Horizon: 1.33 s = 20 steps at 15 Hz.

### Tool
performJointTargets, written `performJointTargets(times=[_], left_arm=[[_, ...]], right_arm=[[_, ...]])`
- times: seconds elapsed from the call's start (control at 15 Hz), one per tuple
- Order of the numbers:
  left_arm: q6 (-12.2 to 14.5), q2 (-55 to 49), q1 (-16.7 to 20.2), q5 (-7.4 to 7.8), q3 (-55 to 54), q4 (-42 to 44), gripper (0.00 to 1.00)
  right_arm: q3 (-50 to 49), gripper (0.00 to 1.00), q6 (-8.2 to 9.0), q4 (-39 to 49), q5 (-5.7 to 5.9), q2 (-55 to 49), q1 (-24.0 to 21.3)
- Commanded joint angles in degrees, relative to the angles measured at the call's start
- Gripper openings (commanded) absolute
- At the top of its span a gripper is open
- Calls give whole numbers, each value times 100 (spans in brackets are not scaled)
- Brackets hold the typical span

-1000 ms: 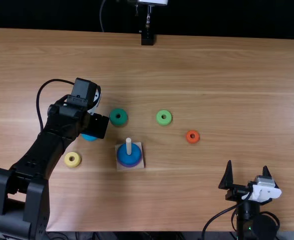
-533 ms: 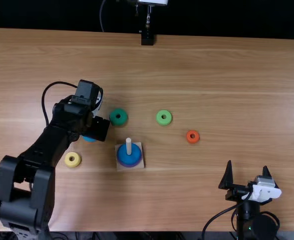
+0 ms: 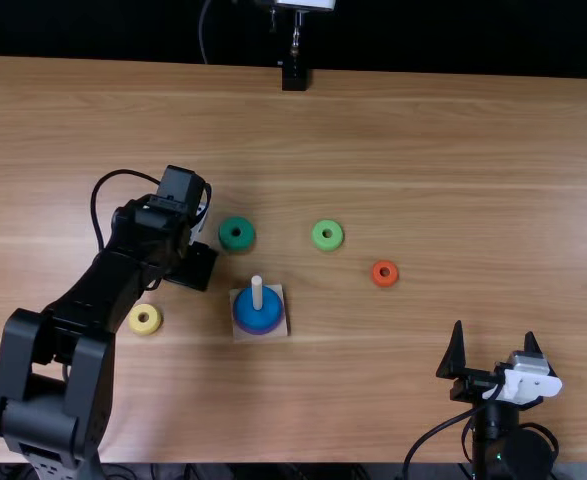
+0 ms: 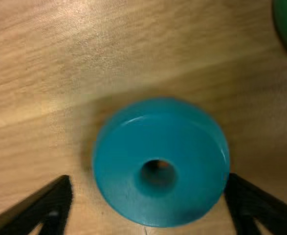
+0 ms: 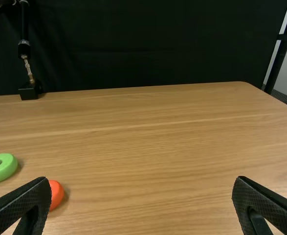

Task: Build the Hanoi tower: stack the rings onto the peg from bottom to top in this color order: purple, dark blue, light blue, dark green, light green, yellow, orange.

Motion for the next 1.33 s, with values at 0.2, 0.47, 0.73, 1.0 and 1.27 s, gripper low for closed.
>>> performJointTargets(times=[0.2, 0.47, 0.73, 1.0, 1.27], left_arm=[[-68, 49, -95, -21, 94, 4, 0], [-89, 32, -147, -42, 94, -17, 0], [-99, 49, -130, 21, 112, -101, 100], [-310, 67, -130, 32, 191, -439, 100], [-300, 304, -130, 32, 472, -397, 100]], right_arm=[[-68, 100, 13, -166, 3, -69, -57], [-68, 100, 23, -166, 3, -69, -57], [-60, 100, 13, -166, -8, -69, -57], [-68, 100, 13, -166, 3, -69, -57], [-68, 100, 13, -166, -8, -69, -57]])
